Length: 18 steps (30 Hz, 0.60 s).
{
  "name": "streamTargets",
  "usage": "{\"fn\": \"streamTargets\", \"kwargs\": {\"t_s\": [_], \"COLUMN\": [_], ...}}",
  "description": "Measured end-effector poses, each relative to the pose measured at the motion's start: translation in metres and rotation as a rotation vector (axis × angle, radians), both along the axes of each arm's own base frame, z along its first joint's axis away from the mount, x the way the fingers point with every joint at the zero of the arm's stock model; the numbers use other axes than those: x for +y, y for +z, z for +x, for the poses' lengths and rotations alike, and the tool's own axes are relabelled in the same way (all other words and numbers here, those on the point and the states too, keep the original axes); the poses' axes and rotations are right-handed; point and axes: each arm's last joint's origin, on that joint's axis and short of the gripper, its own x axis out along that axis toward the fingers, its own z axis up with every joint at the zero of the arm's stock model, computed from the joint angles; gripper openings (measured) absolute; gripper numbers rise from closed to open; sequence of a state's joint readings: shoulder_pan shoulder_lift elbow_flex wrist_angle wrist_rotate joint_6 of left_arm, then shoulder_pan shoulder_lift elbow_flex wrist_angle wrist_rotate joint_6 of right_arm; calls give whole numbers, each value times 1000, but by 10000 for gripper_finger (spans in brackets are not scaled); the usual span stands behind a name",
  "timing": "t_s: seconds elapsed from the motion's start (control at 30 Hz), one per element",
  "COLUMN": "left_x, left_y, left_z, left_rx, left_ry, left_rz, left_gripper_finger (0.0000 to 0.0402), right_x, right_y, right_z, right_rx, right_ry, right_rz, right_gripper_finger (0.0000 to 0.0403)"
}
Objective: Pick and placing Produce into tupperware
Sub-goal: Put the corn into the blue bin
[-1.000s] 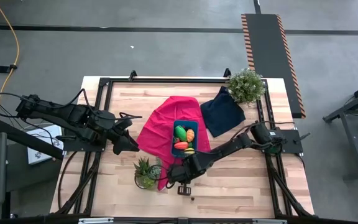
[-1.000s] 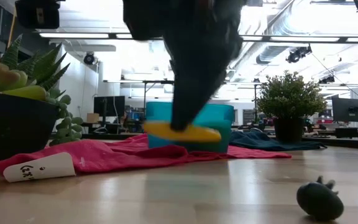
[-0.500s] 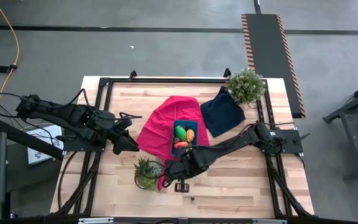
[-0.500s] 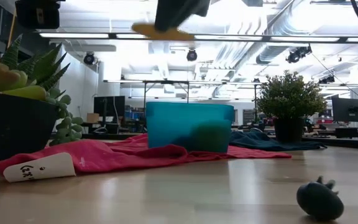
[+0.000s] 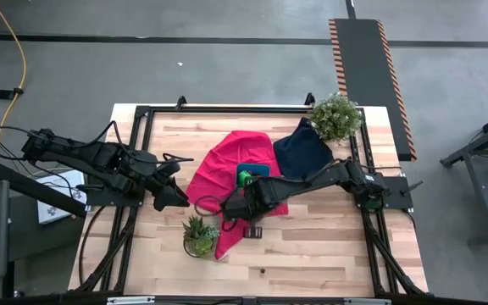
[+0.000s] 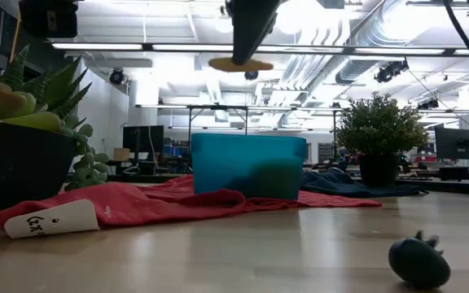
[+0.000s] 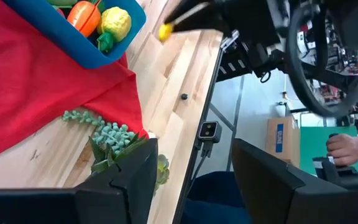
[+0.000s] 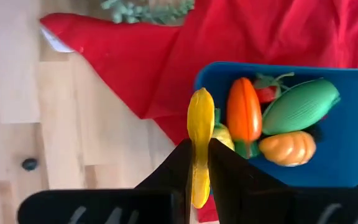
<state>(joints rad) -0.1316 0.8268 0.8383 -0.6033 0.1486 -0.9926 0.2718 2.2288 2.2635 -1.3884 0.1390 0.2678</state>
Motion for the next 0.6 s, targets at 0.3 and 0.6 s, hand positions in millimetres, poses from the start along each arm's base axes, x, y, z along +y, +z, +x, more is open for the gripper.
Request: {"fn": "streamTargets", "kwargs": {"t_s": [0.3, 0.6], "left_x": [0, 1], "left_y": [-5, -6], "left_z": [-3, -4], "left_rx": [59, 60], "left_ry": [-1, -28], "left_rz": [8, 45], "left_gripper_finger": [193, 193], "right_x": [-61, -121], "right_y": [0, 0], "right_z": [12, 16], "right_rx": [22, 24], "right_ry": [-33, -75], "right_rz": [44, 128], "right_gripper_finger": [30, 30]}}
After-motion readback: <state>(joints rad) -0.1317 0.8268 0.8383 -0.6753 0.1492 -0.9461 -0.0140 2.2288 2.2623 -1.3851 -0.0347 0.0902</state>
